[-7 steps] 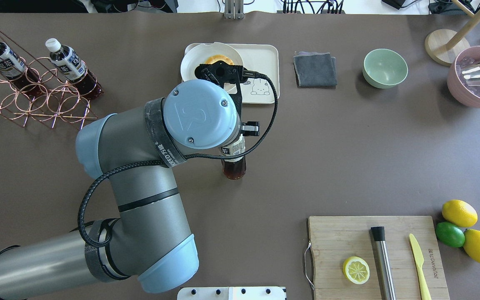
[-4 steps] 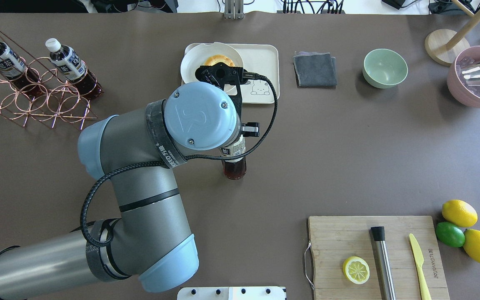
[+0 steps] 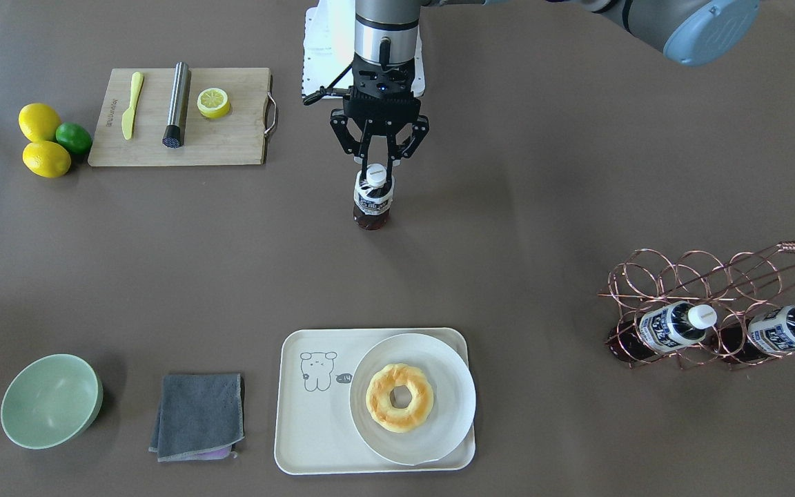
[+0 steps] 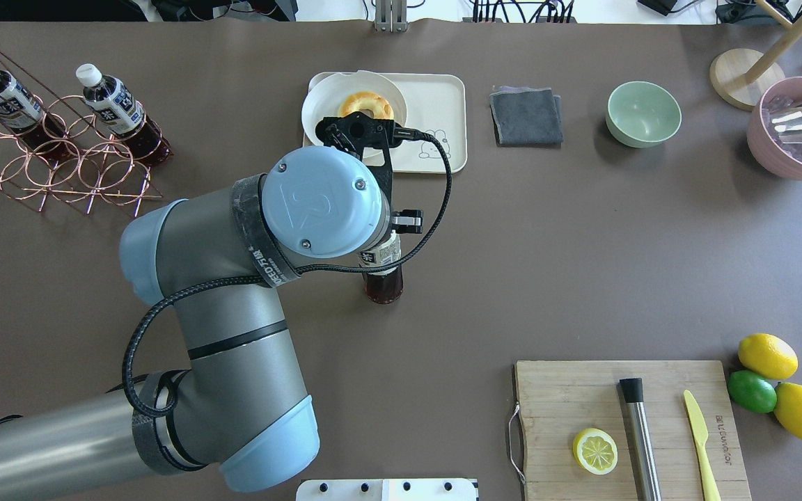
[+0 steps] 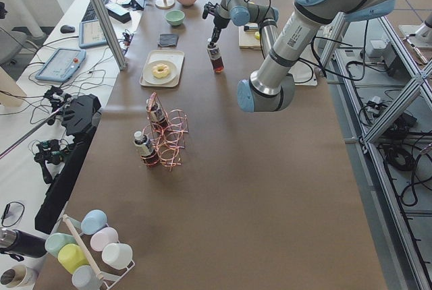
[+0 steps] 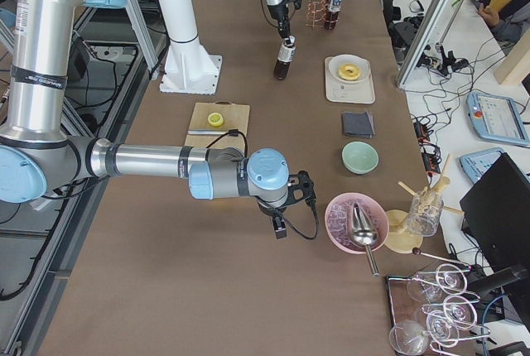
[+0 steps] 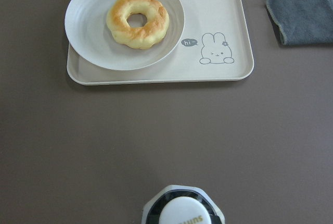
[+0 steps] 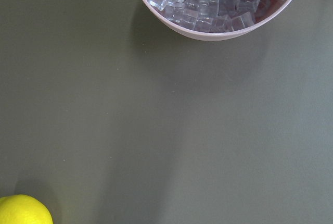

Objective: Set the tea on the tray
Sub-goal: 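Release the bottle on the table and withdraw the left gripper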

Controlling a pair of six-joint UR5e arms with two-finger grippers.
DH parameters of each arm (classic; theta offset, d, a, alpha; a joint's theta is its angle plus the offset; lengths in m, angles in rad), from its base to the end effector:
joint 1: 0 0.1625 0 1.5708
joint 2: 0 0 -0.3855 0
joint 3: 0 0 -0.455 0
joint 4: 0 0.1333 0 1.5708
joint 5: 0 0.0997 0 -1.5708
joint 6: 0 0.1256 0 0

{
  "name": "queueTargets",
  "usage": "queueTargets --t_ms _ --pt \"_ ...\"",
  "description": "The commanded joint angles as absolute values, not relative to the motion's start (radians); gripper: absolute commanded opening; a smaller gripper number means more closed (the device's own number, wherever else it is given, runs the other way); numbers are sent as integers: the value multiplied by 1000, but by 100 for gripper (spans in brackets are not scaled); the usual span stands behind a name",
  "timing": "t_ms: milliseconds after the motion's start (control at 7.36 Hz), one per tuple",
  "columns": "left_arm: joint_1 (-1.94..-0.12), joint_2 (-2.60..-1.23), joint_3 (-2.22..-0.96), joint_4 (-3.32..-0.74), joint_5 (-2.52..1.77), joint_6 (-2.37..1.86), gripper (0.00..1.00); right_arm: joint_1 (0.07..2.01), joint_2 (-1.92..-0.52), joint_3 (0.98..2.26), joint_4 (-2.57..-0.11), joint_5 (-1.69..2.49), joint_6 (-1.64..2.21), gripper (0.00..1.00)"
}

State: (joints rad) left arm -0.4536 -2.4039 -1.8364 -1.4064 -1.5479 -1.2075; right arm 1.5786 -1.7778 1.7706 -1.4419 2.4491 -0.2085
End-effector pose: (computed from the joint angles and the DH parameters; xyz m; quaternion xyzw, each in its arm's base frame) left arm 0.5268 -0.4083 0.0110 0.1882 0.4092 -0.0454 0.8917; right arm 0.0404 -0.4842 0.6105 0.1005 -0.4160 -0.1162 0.8963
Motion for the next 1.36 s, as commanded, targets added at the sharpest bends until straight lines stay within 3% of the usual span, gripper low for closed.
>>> queueTargets --t_ms 0,272,407,815,1222 --pt "-448 -2399 -1836 -1413 -1548 -1244 53 1578 -1778 1772 -1440 2450 -207 100" --pt "-448 -2401 -1839 -1413 -1549 -1247 80 1578 -1776 1779 -1440 2451 -195 100" --pt "-448 -2401 -1844 -1411 -1549 -1249 86 1575 -1773 1807 -1437 2451 -142 100" --pt "-481 -2321 -1994 -1401 -1566 -1290 90 1416 -1732 2026 -1430 2456 278 100" --pt "-803 -2206 -2006 -1405 -2004 -1059 94 1205 -1507 2060 -1427 2448 721 100"
